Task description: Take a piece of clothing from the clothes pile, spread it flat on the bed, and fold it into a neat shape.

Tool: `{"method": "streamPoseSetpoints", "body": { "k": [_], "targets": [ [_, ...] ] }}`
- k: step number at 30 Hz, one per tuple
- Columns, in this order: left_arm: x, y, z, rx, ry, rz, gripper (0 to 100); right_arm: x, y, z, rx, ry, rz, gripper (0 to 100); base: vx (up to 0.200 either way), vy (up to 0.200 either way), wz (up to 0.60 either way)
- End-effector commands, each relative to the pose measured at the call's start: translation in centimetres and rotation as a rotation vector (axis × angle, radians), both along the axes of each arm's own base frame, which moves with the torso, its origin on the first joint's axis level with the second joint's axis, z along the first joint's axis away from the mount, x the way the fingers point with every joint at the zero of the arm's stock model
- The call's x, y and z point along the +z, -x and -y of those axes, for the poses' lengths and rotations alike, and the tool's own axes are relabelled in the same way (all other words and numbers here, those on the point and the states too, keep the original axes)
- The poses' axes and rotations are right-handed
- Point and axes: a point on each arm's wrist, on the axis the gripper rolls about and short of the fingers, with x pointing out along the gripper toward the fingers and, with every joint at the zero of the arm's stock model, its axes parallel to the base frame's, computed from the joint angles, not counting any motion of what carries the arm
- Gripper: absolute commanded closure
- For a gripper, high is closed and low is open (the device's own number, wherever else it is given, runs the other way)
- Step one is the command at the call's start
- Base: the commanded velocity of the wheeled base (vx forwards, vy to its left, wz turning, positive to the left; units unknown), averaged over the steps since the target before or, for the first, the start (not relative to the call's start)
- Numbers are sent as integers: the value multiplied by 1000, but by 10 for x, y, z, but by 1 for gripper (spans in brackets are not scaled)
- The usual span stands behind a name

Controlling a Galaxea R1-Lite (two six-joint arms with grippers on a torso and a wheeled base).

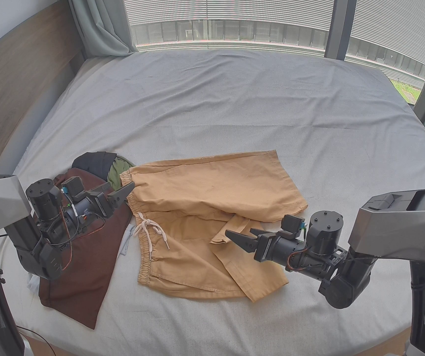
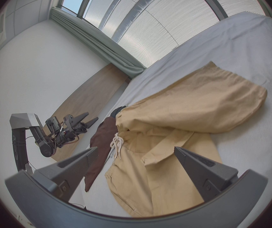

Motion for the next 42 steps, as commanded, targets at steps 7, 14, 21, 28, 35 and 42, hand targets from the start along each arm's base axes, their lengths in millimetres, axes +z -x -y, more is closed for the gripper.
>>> {"method": "streamPoseSetpoints", "body": {
  "k": [7, 14, 21, 28, 35, 42],
  "targets": [
    [1, -1, 0, -4, 2, 5, 0, -29, -2, -21, 24, -48, -114, 0, 0, 0, 0],
    [2, -1, 0, -4, 4, 10, 0, -44, -3, -28, 30, -42, -149, 0, 0, 0, 0],
    [2, -2, -1, -3, 5, 9, 0, -38, -17, -36, -31, -93, -159, 0, 0, 0, 0],
    [4, -3, -2, 2, 7, 18, 0, -41, -23, -40, -46, -109, -188, 100, 0, 0, 0],
    [4, -3, -2, 2, 7, 18, 0, -51, -24, -37, -67, -98, -199, 100, 0, 0, 0],
    [4, -3, -2, 2, 8, 15, 0, -55, -23, -34, -87, -95, -207, 100, 0, 0, 0]
  ]
}}
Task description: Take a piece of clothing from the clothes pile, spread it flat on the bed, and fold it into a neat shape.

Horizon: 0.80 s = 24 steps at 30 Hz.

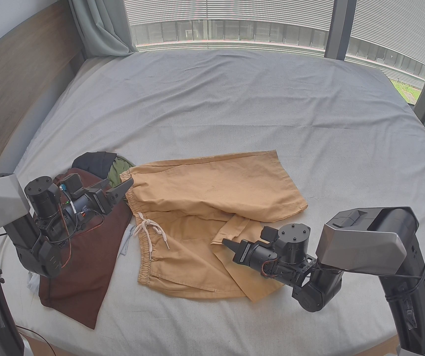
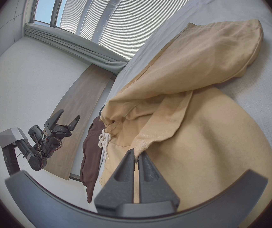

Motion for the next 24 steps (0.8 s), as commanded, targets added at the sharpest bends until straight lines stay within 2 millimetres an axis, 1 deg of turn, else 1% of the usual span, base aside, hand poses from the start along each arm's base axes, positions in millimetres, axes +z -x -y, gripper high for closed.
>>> {"method": "streamPoseSetpoints", "body": {
  "k": [1, 5, 8, 13, 14, 15, 17, 22, 24],
  "targets": [
    [-1, 0, 0, -2, 1, -1, 0, -4, 1, 3, -17, 13, -12, 100, 0, 0, 0],
    [1, 0, 0, -5, 1, 5, 0, -6, 4, 8, -49, 23, -16, 100, 0, 0, 0],
    [5, 2, -1, -5, 1, 16, 0, -5, 6, 19, -70, 20, -12, 100, 0, 0, 0],
    [21, 16, -4, -66, 2, 41, 0, -8, 8, 37, -106, 32, -33, 100, 0, 0, 0],
    [22, 17, -4, -69, 1, 43, 0, -9, 8, 37, -107, 33, -34, 100, 0, 0, 0],
    [24, 22, -4, -92, 1, 41, 0, -10, 8, 42, -118, 37, -44, 100, 0, 0, 0],
    [23, 25, -4, -108, -1, 33, 0, -10, 7, 47, -131, 40, -50, 100, 0, 0, 0],
    [22, 25, -4, -109, -1, 30, 0, -9, 3, 57, -160, 41, -53, 100, 0, 0, 0],
    [21, 24, -4, -111, 0, 27, 0, -9, 1, 66, -182, 45, -58, 100, 0, 0, 0]
  ]
}}
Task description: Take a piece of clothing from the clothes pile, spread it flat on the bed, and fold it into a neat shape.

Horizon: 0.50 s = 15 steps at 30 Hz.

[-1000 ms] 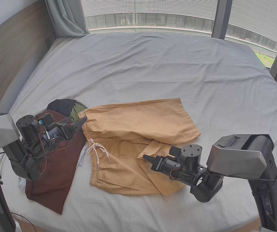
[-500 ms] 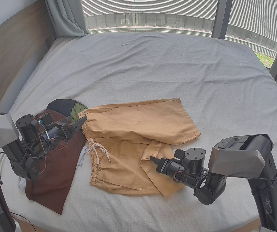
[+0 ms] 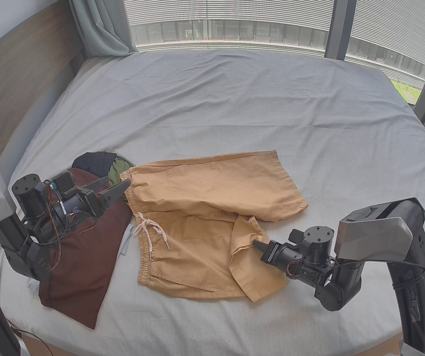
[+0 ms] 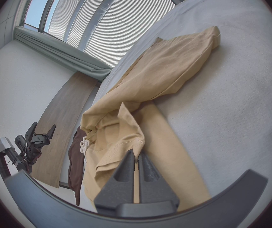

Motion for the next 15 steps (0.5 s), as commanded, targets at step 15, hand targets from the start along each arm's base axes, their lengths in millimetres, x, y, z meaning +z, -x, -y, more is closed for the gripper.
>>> {"method": "streamPoseSetpoints", "body": {
  "k": [15],
  "targets": [
    [3, 0, -5, 13, 0, 12, 0, 3, -11, 44, -117, 17, -18, 100, 0, 0, 0]
  ]
}}
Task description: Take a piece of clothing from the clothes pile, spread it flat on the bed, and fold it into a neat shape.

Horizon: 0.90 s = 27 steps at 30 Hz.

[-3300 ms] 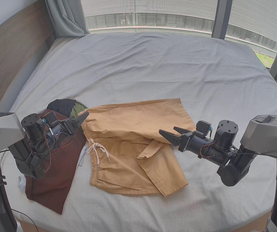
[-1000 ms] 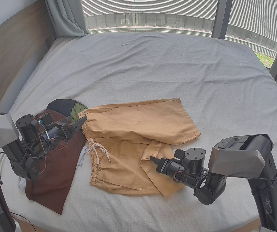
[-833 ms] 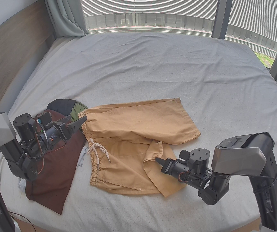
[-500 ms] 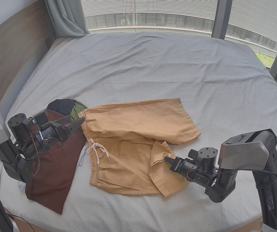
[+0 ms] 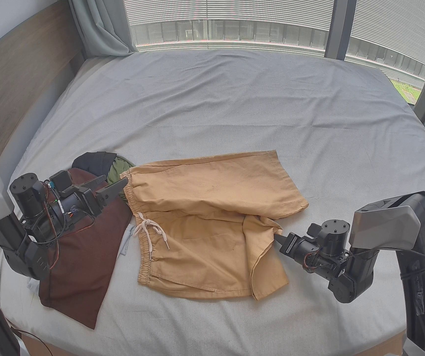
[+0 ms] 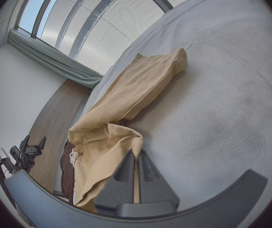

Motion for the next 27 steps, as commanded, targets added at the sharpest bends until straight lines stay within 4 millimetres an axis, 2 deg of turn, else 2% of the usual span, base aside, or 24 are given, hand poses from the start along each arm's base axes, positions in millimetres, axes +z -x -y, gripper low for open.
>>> {"method": "streamPoseSetpoints", "body": {
  "k": [1, 5, 16, 27],
  "targets": [
    [0, 0, -2, 5, 1, 2, 0, 0, -1, 5, -13, 2, -3, 100, 0, 0, 0],
    [0, 0, -3, 8, 1, -1, 0, -1, -1, 7, -17, 4, -5, 100, 0, 0, 0],
    [0, -1, -3, 9, 0, 3, 0, -2, -10, 30, -69, 40, 12, 100, 0, 0, 0],
    [0, -2, 0, 0, 0, 3, 0, 2, -32, 56, -133, 58, 76, 100, 0, 0, 0]
  ]
}}
